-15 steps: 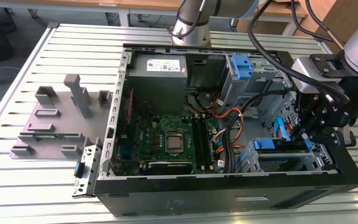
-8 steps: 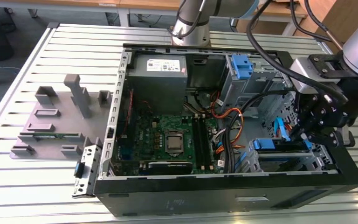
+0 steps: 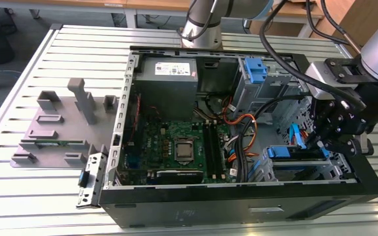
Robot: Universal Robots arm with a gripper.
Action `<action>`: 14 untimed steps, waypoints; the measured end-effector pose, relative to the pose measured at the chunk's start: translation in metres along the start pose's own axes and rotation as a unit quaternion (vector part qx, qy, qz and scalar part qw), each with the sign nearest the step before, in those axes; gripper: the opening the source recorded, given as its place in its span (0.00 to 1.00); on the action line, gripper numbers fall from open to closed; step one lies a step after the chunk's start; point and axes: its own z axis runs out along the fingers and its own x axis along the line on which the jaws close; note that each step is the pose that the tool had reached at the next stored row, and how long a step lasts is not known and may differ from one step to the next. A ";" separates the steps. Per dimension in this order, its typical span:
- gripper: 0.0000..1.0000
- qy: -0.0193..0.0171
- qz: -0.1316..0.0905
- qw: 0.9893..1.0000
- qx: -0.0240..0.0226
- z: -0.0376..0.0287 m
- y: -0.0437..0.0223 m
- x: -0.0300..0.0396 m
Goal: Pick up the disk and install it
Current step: 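Insert the second disk wire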
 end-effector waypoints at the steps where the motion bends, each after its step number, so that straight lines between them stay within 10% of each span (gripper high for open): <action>1: 0.17 0.000 0.000 1.000 0.000 0.0001 0.0000 0.0000; 14: 0.17 0.000 0.017 1.000 -0.001 -0.0018 -0.0020 0.0004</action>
